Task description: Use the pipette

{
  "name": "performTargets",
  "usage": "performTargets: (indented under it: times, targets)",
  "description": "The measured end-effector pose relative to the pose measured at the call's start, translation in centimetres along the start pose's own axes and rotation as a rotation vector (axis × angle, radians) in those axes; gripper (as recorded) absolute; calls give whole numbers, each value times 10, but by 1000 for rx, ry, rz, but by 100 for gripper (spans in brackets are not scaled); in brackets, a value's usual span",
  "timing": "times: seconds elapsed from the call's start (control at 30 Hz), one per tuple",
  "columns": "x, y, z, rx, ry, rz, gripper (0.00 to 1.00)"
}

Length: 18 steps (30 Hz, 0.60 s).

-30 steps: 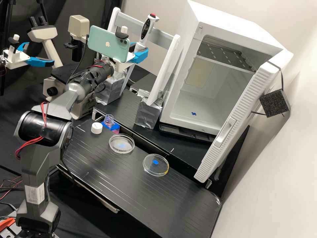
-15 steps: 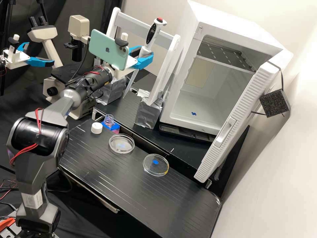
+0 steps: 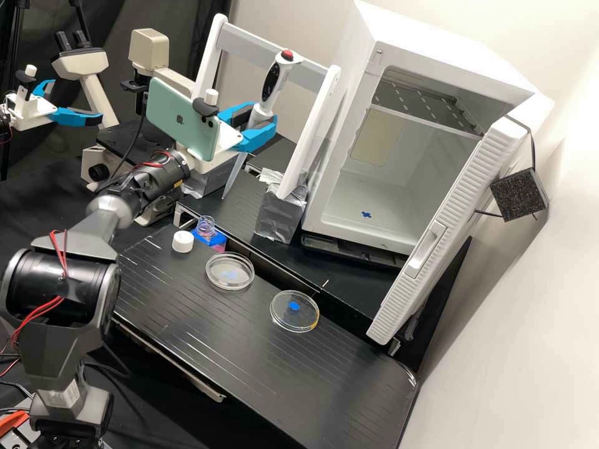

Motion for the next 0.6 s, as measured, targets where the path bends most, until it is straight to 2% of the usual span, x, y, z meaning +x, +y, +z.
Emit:
performTargets:
  times: [0.3,0.6]
  targets:
    - [-17,-19,2,-25,16,-57,0]
    - [-19,-29,10,-61,1,-43,0]
